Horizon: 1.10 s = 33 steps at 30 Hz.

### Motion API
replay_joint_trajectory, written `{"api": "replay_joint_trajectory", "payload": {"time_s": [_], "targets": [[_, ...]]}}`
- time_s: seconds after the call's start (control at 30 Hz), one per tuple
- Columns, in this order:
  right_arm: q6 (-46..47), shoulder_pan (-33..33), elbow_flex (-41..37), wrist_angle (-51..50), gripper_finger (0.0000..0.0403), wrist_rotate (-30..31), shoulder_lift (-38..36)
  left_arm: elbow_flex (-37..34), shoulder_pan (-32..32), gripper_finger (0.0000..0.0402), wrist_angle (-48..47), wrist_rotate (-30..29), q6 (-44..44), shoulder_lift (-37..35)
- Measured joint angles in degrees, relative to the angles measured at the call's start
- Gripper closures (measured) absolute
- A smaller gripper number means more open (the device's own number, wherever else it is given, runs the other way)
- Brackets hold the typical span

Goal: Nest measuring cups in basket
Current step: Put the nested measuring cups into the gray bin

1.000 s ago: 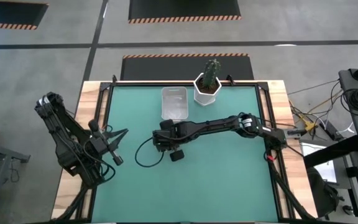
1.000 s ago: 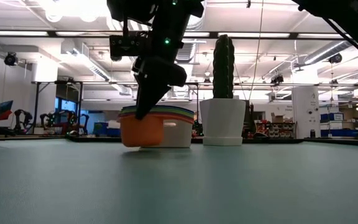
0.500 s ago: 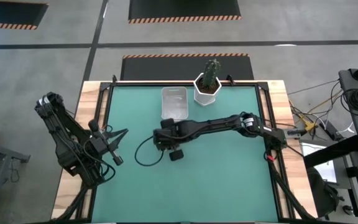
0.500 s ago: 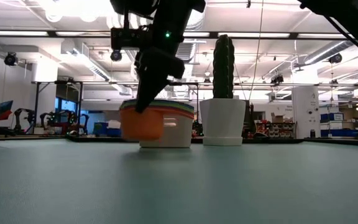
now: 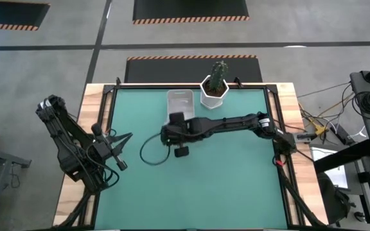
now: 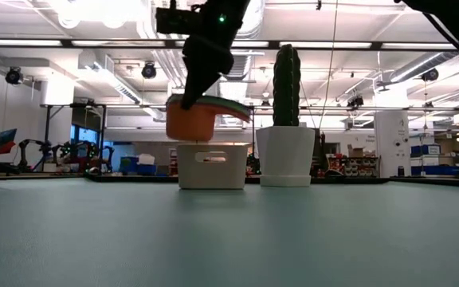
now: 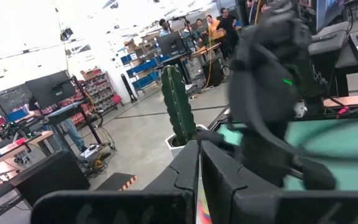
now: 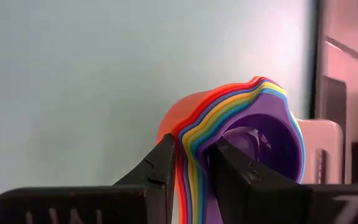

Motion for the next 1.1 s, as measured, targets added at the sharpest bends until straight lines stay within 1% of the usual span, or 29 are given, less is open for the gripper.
{"api": "replay_joint_trajectory", "payload": {"time_s": [0.17,0.33,0.43,0.53,0.6,0.7,0.97,1.1], "targets": [[2.78,-3.86,0.09,1.0,0.0335,1.58,-2.11,0.0,0.0,0.0402,-0.02,0.0,0.0,0.0],[5.2,-9.7,0.09,3.45,0.0335,1.34,-2.49,0.0,0.0,0.0402,0.02,-0.04,0.35,0.0],[7.01,-12.87,0.09,4.17,0.0335,0.54,-2.49,0.0,0.0,0.0402,0.02,-0.04,0.39,0.0],[8.47,-14.99,0.09,5.96,0.0335,-2.41,-2.26,0.0,0.0,0.0402,0.04,-0.09,0.9,0.0],[8.85,-15.89,-0.04,7.19,0.0335,-3.83,-1.99,0.0,0.0,0.0402,0.04,-0.11,1.05,0.0],[9.2,-16.55,-0.02,8.36,0.0335,-4.16,-0.94,0.0,0.0,0.0402,0.04,-0.11,1.05,0.0],[9.67,-17.34,-0.02,8.9,0.0335,-4.17,3.0,0.0,0.0,0.0402,0.03,-0.11,1.08,0.0],[9.67,-17.87,-0.02,9.27,0.0335,-3.98,3.68,0.0,0.0,0.0402,0.04,-0.11,1.16,0.0]]}}
